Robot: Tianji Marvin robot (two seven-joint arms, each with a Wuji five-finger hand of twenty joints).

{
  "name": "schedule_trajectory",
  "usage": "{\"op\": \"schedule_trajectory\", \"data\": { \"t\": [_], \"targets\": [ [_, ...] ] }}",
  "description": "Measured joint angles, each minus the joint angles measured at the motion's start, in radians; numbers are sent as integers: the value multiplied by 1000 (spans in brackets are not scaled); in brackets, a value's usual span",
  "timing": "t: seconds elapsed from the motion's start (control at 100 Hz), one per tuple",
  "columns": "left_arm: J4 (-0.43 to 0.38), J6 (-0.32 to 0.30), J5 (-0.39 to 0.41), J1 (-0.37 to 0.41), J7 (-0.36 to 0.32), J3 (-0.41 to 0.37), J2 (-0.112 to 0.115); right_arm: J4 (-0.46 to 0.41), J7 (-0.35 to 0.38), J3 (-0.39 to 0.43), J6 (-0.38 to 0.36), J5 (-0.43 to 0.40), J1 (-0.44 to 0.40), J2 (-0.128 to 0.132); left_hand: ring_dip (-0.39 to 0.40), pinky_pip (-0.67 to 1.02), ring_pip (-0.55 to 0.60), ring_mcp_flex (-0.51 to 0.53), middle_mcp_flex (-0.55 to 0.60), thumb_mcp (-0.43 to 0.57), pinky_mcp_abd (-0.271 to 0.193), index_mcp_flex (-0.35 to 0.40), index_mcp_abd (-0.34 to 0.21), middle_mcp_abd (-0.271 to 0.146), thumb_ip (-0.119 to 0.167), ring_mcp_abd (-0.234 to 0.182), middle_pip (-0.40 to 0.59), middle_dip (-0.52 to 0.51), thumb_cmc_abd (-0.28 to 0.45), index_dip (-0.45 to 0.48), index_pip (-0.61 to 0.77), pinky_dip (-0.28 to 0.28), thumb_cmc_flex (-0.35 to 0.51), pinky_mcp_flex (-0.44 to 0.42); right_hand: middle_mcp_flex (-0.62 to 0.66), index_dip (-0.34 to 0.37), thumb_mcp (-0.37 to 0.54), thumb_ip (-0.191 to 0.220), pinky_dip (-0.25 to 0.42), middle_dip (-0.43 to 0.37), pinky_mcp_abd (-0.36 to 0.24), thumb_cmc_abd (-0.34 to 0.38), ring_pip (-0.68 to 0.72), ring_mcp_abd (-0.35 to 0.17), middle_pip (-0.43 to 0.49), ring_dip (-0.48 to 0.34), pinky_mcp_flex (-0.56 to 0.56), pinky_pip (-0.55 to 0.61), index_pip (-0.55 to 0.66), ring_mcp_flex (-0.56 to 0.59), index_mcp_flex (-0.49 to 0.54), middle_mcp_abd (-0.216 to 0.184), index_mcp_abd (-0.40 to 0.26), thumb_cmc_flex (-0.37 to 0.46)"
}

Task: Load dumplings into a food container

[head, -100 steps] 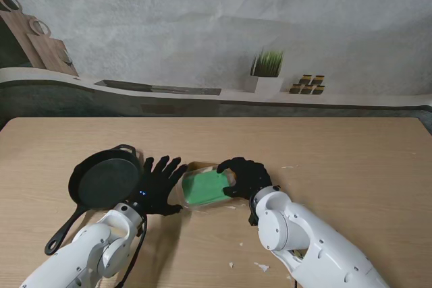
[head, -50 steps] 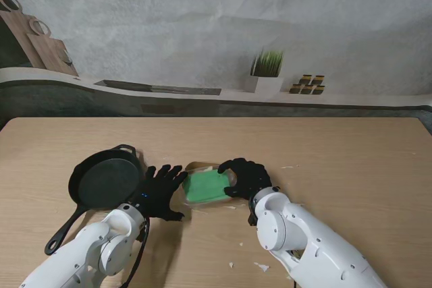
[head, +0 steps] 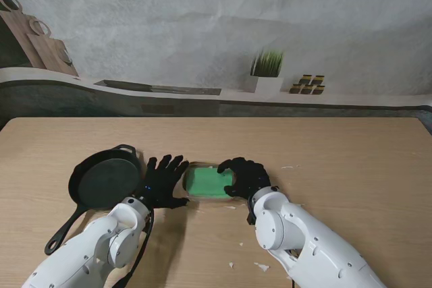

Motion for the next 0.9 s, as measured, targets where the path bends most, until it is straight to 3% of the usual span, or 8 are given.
{"op": "schedule_trajectory", "data": {
  "t": [0.36, 0.45, 0.61, 0.72, 0.82, 0.9],
  "targets": [
    [16, -1, 0, -27, 5, 3, 0, 10, -20, -3, 11, 4, 3, -6, 37, 0, 2, 0, 0, 49, 0, 0, -19, 0, 0, 0, 11, 10, -10, 27, 49, 36, 11, 0, 0, 0, 8, 0, 12, 3, 0, 1, 12, 0, 14, 1, 1, 0, 2, 0, 1, 0, 11, 22],
    [16, -1, 0, -26, 7, 0, 0, 11, -25, -2, 20, 4, 3, -8, 54, 0, 3, 0, 0, 50, 0, 0, -25, 0, 0, -1, 23, 10, 27, 32, 54, 48, 20, 0, 0, 0, 8, 0, 12, 4, 0, 1, 14, 0, 23, 1, 2, 0, 14, 0, 1, 0, 13, 24],
    [17, 2, 0, -23, 13, -6, -1, 16, -51, 0, 32, 11, 2, -15, 73, 1, 13, 0, 11, 50, 0, 8, -41, 0, 0, -1, 49, 10, 29, 37, 68, 60, 33, 0, 0, 1, 8, 0, 22, 12, 0, 1, 25, 0, 35, 9, 3, 0, 25, 0, 1, 1, 25, 25],
    [14, -19, -13, -17, -20, -30, -2, 16, -56, 7, 32, 12, -1, -18, 73, 9, 13, 0, 14, 47, 0, 15, -52, 0, 0, -2, 61, 10, 29, 39, 78, 61, 16, 1, 0, 1, 8, 0, 23, 13, 0, 3, 25, 0, 38, 9, 10, 0, 25, 0, 1, 1, 34, 25],
    [5, -79, -49, 4, -14, -75, -6, 13, -59, 18, 28, 11, -8, -19, 74, 14, 17, 0, 22, 2, 0, 66, -100, 0, 0, -2, 75, -11, 53, 62, 116, 62, 21, 3, 0, 1, 8, 0, 24, 15, 0, 3, 27, 0, 48, 9, 11, 0, 33, 0, 22, 1, 62, 25],
    [-2, -86, -113, 12, -6, -90, -8, 9, -60, 24, 28, 8, -12, -19, 74, 14, 17, 0, 23, -51, 0, 79, -153, 0, 0, -2, 86, -25, 101, 84, 151, 80, 22, 3, 0, 1, 8, 0, 25, 15, 0, 3, 27, 0, 49, 9, 11, 0, 41, 0, 28, 2, 75, 25]
  ]
}}
